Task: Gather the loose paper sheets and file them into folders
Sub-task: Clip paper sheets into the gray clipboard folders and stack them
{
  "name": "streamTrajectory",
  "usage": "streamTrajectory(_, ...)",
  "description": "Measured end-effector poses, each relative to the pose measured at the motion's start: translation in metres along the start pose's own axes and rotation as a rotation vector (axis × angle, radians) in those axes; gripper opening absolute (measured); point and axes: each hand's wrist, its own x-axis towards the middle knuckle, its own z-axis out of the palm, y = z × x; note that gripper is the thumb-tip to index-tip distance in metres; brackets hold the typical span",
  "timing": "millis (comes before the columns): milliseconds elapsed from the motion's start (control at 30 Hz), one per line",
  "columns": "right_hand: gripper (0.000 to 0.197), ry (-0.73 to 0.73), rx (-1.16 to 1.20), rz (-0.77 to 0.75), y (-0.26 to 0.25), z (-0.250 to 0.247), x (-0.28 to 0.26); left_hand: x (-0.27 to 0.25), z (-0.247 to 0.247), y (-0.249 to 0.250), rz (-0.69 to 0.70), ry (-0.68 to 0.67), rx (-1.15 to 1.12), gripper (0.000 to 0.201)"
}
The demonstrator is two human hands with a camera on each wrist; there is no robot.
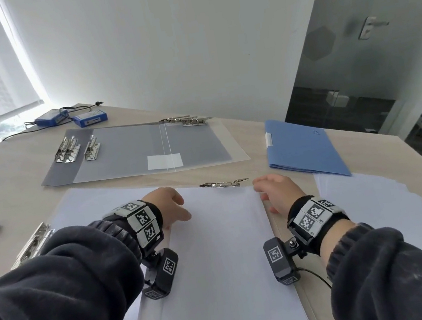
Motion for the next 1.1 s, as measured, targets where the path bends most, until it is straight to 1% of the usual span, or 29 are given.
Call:
streamTrajectory(133,0.014,-0.100,-0.138,-0.059,0.003,0.009,0.000,0.001,0.003,0.002,0.010,0.012,0.076,0.039)
streamTrajectory(267,0.012,-0.125,-0.241,-0.089,0.006,0.011,0.000,0.003,0.002,0.006,0.018,-0.013,0.175,0.039)
streamTrajectory(400,0.012,-0.147,-0.271,-0.081,0.005,0.009,0.000,0.005,0.000,0.013,0.036,-0.041,0.306,0.047)
streamTrajectory(533,0.017,-0.149,-0.292,-0.067,0.005,0.009,0.000,0.007,0.005,0.018,0.088,-0.049,0.433,0.060)
streamTrajectory(667,0.019,-0.142,-0.306,-0.050,0.002,0.010,0.002,0.008,0.012,0.027,0.211,-0.099,0.529,0.059)
streamTrajectory(733,0.018,-0.126,-0.295,-0.034,0.001,0.011,0.005,0.008,0.014,0.031,0.225,-0.119,0.562,0.061)
streamTrajectory(833,0.015,-0.057,-0.209,0.016,-0.002,0.013,0.011,0.009,0.014,0.033,0.232,-0.141,0.611,0.077)
streamTrajectory(867,0.020,-0.044,-0.158,0.038,-0.004,0.014,0.012,0.009,0.014,0.033,0.235,-0.148,0.624,0.080)
streamTrajectory(967,0.049,-0.049,-0.005,0.084,-0.013,0.019,0.016,0.010,0.015,0.033,0.241,-0.162,0.641,0.082)
streamTrajectory(1067,0.071,-0.028,-0.014,-0.019,-0.024,0.027,0.021,0.010,0.016,0.031,0.249,-0.167,0.638,0.082)
streamTrajectory(1100,0.073,-0.036,-0.003,-0.052,-0.027,0.031,0.023,0.011,0.016,0.030,0.251,-0.170,0.635,0.082)
